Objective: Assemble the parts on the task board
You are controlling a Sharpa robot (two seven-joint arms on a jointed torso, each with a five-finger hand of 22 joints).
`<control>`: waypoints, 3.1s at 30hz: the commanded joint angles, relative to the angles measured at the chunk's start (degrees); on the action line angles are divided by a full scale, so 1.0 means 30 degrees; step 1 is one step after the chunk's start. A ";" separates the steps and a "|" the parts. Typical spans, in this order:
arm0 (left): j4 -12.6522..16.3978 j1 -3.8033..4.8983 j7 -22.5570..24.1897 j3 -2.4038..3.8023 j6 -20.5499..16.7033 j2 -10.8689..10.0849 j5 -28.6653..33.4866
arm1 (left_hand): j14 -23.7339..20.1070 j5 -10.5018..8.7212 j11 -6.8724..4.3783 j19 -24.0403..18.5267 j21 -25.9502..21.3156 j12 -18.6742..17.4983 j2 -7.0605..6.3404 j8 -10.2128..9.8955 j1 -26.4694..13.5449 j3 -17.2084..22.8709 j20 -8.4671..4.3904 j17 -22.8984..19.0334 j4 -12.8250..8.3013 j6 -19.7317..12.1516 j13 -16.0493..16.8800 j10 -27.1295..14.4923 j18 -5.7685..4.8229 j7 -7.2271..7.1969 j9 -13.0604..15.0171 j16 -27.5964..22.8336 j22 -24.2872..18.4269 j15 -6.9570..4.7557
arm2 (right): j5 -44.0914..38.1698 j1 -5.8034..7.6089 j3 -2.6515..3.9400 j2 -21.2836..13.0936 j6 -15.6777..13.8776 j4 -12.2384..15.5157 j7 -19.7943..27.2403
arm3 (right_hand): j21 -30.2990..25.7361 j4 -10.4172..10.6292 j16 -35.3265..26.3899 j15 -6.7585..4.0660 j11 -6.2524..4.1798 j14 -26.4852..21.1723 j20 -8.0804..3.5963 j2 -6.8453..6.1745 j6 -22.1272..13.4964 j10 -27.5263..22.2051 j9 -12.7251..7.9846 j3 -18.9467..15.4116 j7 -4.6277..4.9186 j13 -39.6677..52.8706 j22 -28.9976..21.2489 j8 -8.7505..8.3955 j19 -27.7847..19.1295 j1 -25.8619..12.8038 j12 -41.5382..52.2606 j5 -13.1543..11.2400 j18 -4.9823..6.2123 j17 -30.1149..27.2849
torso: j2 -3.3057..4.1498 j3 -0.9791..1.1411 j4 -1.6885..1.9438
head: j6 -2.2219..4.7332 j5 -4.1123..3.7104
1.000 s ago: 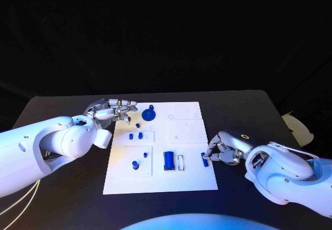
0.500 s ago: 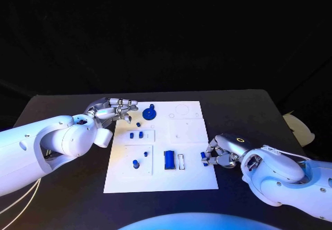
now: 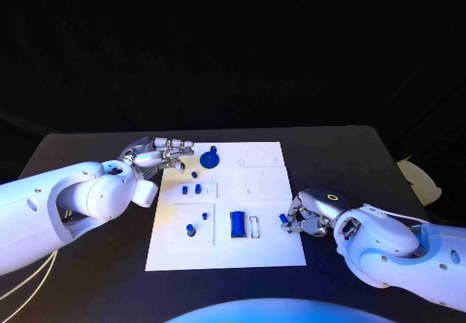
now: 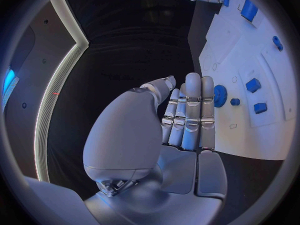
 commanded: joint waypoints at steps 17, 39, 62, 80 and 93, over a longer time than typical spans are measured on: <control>0.0135 0.0012 -0.0075 0.0006 0.0583 -0.0061 0.0030 | 0.0053 0.0025 0.0029 0.0022 -0.0052 0.0112 0.0140 0.0081 -0.0096 -0.0097 0.0088 -0.0033 0.0005 -0.0146 0.0001 -0.0183 0.0269 0.0008 -0.0032 -0.0044 -0.0029 -0.0025 | -0.1698 -0.0310 -0.0070 0.0860 0.2372 -0.0665 -0.0585 | -0.0773 -0.0164 -0.0214 -0.0080 -0.0191 0.1373 -0.0013 -0.0769 -0.0051 -0.0254 -0.0043 -0.0293 0.0075 -0.2702 0.4289 -0.0096 0.0878 0.0120 -0.0656 -0.0659 -0.0007 0.2320 | -0.0008 -0.0007 -0.0004 | 0.0007 0.0083; 0.0171 0.0012 -0.0150 0.0002 0.0691 -0.0087 0.0000 | 0.0052 0.0032 0.0028 0.0026 -0.0059 0.0137 0.0158 0.0093 -0.0078 -0.0090 0.0089 -0.0039 -0.0001 -0.0155 0.0002 -0.0196 0.0269 0.0011 -0.0036 -0.0042 -0.0033 -0.0026 | -0.1728 -0.0296 -0.0062 0.0906 0.0992 -0.0059 -0.0801 | -0.0376 -0.0433 -0.0105 -0.0265 -0.0442 0.1451 -0.0178 -0.1477 -0.0089 -0.0207 0.0095 0.3311 -0.0155 -0.2564 0.4411 0.0322 0.1065 0.2878 -0.0618 0.3307 -0.0094 0.2617 | 0.0011 0.0004 -0.0019 | 0.0009 0.0132; 0.0334 0.0012 -0.0144 0.0001 0.0708 -0.0102 -0.0003 | 0.0052 0.0032 0.0028 0.0026 -0.0059 0.0137 0.0158 0.0093 -0.0078 -0.0090 0.0089 -0.0039 -0.0001 -0.0155 0.0002 -0.0196 0.0269 0.0011 -0.0036 -0.0042 -0.0033 -0.0026 | 0.4495 0.0138 -0.0018 0.1785 -0.2577 0.0519 -0.0573 | 0.0118 -0.0013 0.0103 -0.0279 -0.0437 0.1536 -0.0189 -0.2061 -0.0075 0.0073 0.0241 0.4520 -0.0183 -0.2245 0.4545 0.0600 0.1277 0.0742 -0.0219 0.3791 -0.0195 0.3003 | 0.0007 -0.0023 -0.0001 | -0.0022 0.0175; 0.0407 0.0013 -0.0198 0.0001 0.0785 -0.0101 -0.0004 | 0.0052 0.0032 0.0028 0.0026 -0.0059 0.0137 0.0158 0.0093 -0.0078 -0.0090 0.0089 -0.0039 -0.0001 -0.0155 0.0002 -0.0196 0.0269 0.0011 -0.0036 -0.0042 -0.0033 -0.0026 | 0.7050 0.0020 -0.0024 0.3006 -0.1943 -0.0423 -0.0588 | 0.0278 -0.0048 0.0217 -0.0342 -0.0521 0.1576 -0.0242 -0.2122 0.0181 0.0331 0.0430 0.4114 -0.0299 -0.1896 0.4586 0.0992 0.1339 -0.1556 0.0204 0.6385 -0.0226 0.3216 | 0.0008 -0.0006 -0.0005 | -0.0074 0.0303; 0.0407 0.0014 -0.0287 0.0001 0.0877 -0.0101 0.0004 | 0.0052 0.0032 0.0028 0.0026 -0.0059 0.0137 0.0158 0.0093 -0.0078 -0.0090 0.0089 -0.0039 -0.0001 -0.0155 0.0002 -0.0196 0.0269 0.0011 -0.0036 -0.0042 -0.0033 -0.0026 | 0.7172 0.0013 -0.0021 0.3303 -0.2012 -0.0486 -0.0538 | 0.0332 -0.0035 0.0244 -0.0379 -0.0570 0.1587 -0.0272 -0.2039 0.0302 0.0464 0.0504 0.3864 -0.0363 -0.1692 0.4600 0.1139 0.1361 -0.1901 0.0480 0.6536 -0.0236 0.3265 | 0.0004 -0.0005 -0.0007 | -0.0110 0.0308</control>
